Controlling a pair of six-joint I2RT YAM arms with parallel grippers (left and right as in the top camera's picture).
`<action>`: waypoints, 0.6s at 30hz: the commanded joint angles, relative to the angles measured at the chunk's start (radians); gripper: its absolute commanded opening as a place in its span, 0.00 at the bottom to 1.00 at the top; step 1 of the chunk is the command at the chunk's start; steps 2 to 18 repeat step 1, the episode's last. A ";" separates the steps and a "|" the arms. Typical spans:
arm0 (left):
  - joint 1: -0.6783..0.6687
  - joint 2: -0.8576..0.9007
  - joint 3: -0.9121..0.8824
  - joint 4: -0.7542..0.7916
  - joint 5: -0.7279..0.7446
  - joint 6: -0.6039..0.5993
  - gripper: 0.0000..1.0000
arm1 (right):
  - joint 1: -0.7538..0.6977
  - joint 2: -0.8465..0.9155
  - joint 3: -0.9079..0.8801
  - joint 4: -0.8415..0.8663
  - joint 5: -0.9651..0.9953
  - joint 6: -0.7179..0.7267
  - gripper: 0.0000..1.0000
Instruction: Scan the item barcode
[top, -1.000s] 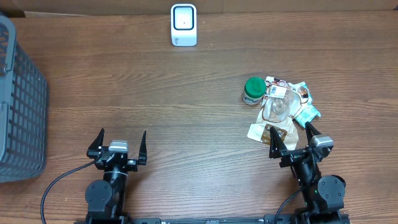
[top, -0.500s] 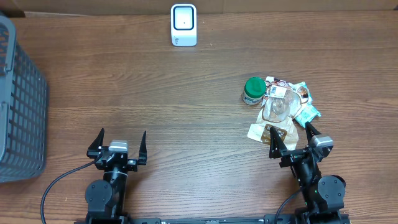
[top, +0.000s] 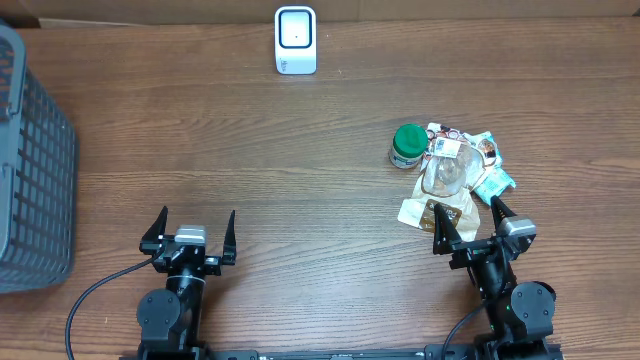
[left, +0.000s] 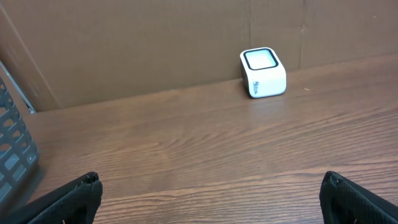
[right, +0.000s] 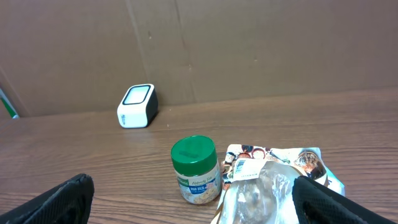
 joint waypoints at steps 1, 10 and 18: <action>0.008 -0.011 -0.004 0.001 0.008 0.022 1.00 | -0.003 -0.012 -0.010 0.002 0.006 0.003 1.00; 0.008 -0.011 -0.004 0.001 0.008 0.022 1.00 | -0.003 -0.012 -0.010 0.002 0.006 0.003 1.00; 0.008 -0.011 -0.004 0.001 0.008 0.022 1.00 | -0.003 -0.012 -0.010 0.002 0.006 0.003 1.00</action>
